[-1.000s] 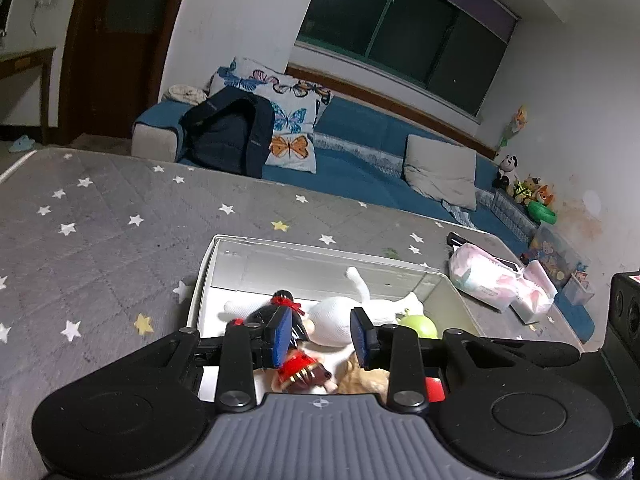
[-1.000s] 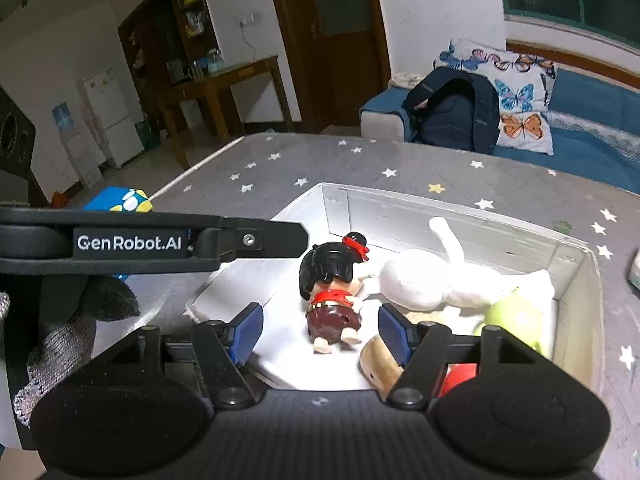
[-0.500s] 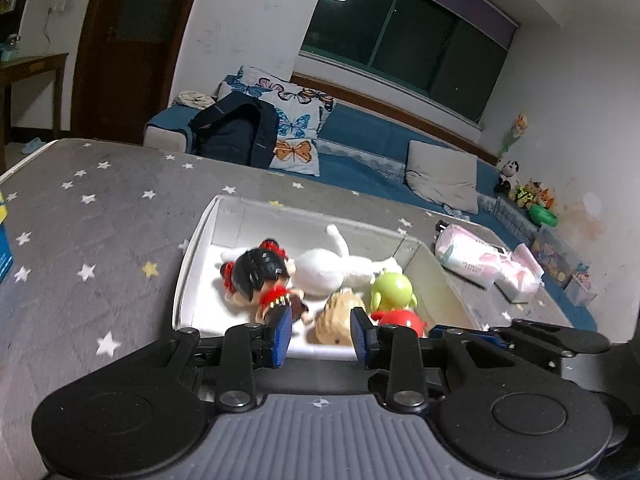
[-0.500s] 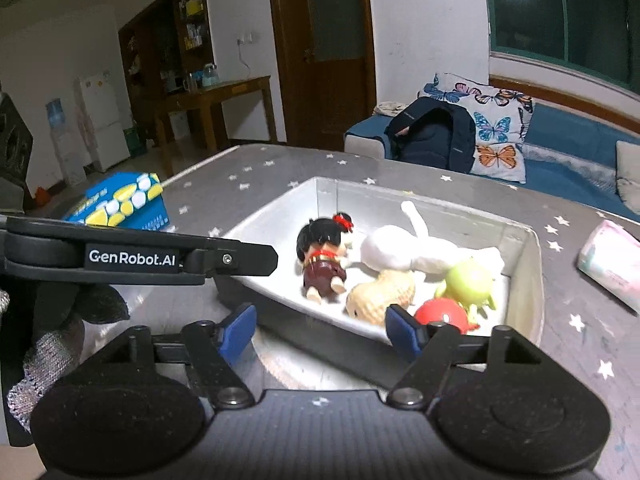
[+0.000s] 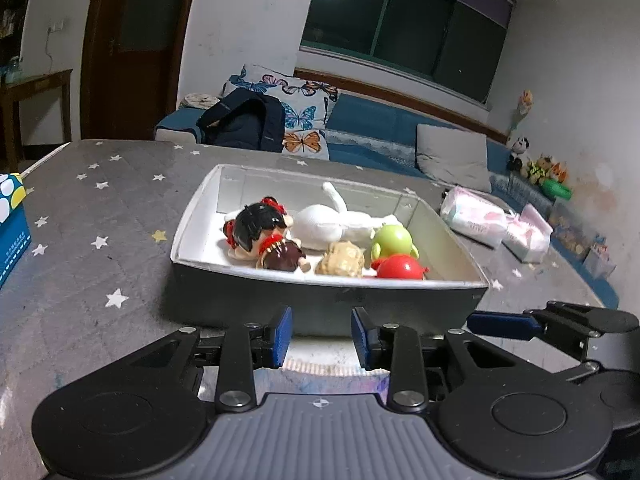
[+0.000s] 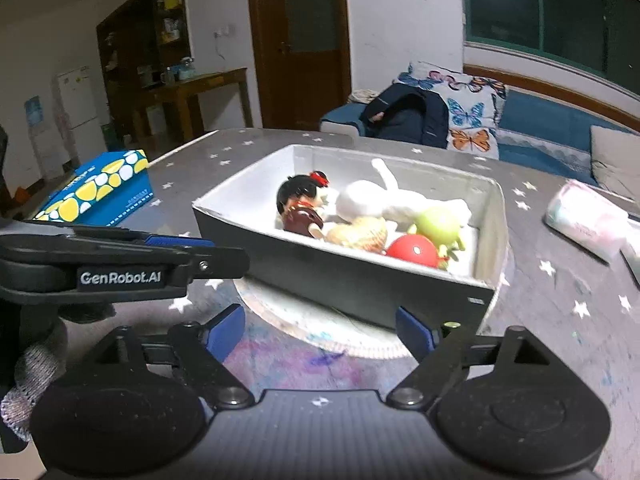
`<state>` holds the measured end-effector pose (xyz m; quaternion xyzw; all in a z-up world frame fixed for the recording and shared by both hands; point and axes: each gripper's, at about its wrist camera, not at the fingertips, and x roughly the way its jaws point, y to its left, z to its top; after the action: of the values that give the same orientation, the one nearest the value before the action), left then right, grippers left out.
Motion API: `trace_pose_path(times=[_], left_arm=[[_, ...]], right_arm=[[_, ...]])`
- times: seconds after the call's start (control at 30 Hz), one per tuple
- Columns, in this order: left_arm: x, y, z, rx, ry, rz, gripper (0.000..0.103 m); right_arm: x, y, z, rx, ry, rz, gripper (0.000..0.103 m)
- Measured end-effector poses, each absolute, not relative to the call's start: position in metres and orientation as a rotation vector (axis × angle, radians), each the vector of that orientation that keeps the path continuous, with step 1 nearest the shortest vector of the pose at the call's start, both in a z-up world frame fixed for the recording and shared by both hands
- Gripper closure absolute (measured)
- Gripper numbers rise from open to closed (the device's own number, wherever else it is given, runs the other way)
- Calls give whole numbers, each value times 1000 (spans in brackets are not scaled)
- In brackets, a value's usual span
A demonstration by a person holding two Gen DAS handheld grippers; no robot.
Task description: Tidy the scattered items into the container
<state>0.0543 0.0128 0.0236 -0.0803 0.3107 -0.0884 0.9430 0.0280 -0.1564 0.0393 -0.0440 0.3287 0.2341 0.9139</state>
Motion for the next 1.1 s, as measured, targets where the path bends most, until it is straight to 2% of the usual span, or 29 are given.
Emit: trace_pose_path(times=[0.3, 0.37, 1.1], left_arm=[[47, 6, 14, -163, 668, -177, 68], [45, 4, 12, -165, 673, -181, 68], [38, -9, 1, -103, 700, -161, 69]], right_arm=[[19, -163, 27, -101, 686, 423, 11], [18, -165, 25, -95, 690, 418, 6], [12, -167, 12, -82, 712, 388, 0]])
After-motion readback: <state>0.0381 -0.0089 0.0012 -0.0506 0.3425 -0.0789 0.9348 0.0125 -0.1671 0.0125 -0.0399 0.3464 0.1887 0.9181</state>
